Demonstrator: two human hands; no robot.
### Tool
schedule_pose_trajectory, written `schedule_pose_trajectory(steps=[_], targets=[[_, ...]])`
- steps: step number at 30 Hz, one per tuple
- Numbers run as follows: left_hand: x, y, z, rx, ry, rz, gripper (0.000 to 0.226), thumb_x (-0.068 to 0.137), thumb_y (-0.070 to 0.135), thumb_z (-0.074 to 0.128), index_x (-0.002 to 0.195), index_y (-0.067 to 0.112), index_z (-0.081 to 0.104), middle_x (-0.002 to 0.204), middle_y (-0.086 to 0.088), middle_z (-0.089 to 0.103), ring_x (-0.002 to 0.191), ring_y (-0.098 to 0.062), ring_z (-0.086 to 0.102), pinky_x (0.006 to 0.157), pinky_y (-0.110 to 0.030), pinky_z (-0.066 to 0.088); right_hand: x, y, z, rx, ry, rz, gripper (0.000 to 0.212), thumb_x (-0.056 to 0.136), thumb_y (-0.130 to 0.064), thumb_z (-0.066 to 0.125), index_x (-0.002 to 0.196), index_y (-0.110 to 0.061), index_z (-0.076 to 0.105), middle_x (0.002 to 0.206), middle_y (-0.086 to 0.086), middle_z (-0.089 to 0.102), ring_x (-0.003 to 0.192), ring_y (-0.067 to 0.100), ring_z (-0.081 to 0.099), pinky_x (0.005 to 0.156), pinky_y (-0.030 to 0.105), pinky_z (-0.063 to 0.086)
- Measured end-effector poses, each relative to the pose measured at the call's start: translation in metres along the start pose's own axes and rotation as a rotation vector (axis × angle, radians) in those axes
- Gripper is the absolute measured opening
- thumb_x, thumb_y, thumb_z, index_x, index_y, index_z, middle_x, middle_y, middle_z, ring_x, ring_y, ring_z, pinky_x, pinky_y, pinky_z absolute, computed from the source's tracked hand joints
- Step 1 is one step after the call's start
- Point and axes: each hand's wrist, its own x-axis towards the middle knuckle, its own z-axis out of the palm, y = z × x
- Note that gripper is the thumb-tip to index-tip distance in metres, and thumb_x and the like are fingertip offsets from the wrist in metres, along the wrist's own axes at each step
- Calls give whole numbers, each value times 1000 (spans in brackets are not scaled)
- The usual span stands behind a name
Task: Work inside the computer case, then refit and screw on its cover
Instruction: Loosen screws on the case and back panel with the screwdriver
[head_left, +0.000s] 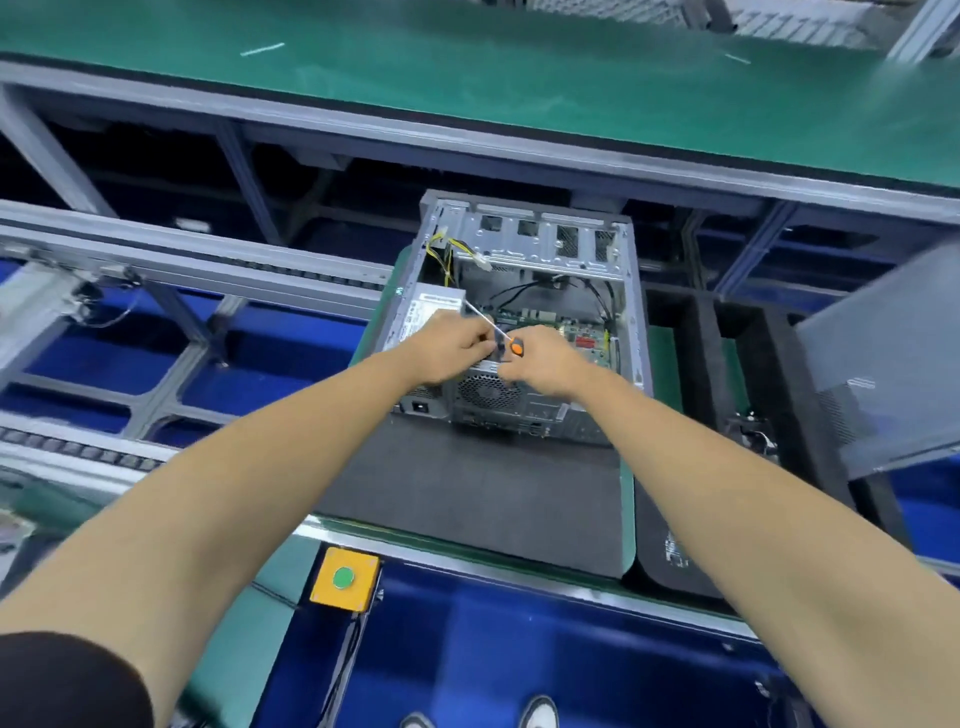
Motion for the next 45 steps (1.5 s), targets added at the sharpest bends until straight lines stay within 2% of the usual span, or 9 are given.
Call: schedule_pose_trajectory(steps=[3, 8, 11, 15, 20, 24, 32, 39, 45], targets=[[-19, 5, 9, 122, 203, -51, 26, 103, 46, 41, 103, 29, 60, 102, 7, 58, 107, -21, 45, 96, -37, 22, 6, 5, 2, -41, 33, 11, 31, 79, -14, 75, 64, -17, 47, 56, 0, 47, 53, 17, 39, 53, 29, 30], [-109, -13, 37, -138, 732, -456, 25, 100, 41, 52, 117, 23, 55, 118, 3, 44, 100, -17, 35, 86, -31, 23, 10, 7, 3, -86, 37, 27, 20, 82, -15, 77, 67, -13, 63, 61, 2, 64, 57, 16, 54, 54, 29, 39], [-172, -45, 50, -178, 660, -698, 32, 100, 35, 58, 121, 10, 56, 122, -9, 48, 106, -28, 42, 92, -43, 35, 12, 8, 1, -98, 45, 48, 20, 80, -13, 77, 66, -9, 63, 64, 9, 68, 58, 20, 55, 56, 33, 43], [-267, -93, 41, 20, 379, -783, 22, 95, 27, 62, 112, 13, 61, 117, -8, 55, 109, -32, 50, 95, -44, 38, 14, 8, 2, -114, 69, 81, 24, 78, -14, 79, 70, 0, 61, 59, 2, 57, 54, 17, 48, 53, 32, 37], [-371, -136, 24, -127, 121, -881, 16, 90, 6, 63, 106, 3, 64, 112, -16, 63, 107, -35, 57, 93, -43, 46, 19, 15, 2, -161, 114, 79, 23, 79, -21, 80, 61, -24, 66, 50, -10, 58, 60, 21, 50, 60, 34, 40], [-422, -155, 27, -145, -77, -992, 15, 91, 4, 62, 106, 2, 64, 105, -17, 69, 100, -34, 64, 85, -38, 51, 27, 21, 2, -173, 130, 115, 26, 68, -35, 77, 63, -19, 58, 51, -4, 55, 57, 23, 46, 60, 33, 37], [-431, -162, 62, -201, -3, -1039, 24, 96, 7, 61, 118, 8, 70, 109, -14, 72, 101, -30, 67, 94, -38, 53, 69, 70, -3, -179, 103, 130, 38, 54, -43, 70, 62, -10, 53, 48, 1, 51, 53, 15, 45, 38, 25, 27], [-414, -178, 96, -159, 64, -1050, 24, 97, 12, 68, 120, 6, 71, 116, -13, 73, 106, -30, 68, 99, -43, 53, 10, -17, 9, -292, 90, 126, 17, 74, -16, 73, 66, -11, 58, 52, -2, 53, 55, 24, 44, 56, 35, 34], [-398, -169, 102, -76, 86, -1119, 14, 93, 24, 74, 102, 13, 75, 97, -10, 76, 89, -30, 69, 82, -39, 57, 4, -29, 11, -318, 85, 147, 16, 80, -7, 68, 72, -10, 55, 65, 10, 55, 58, 24, 42, 56, 34, 31]])
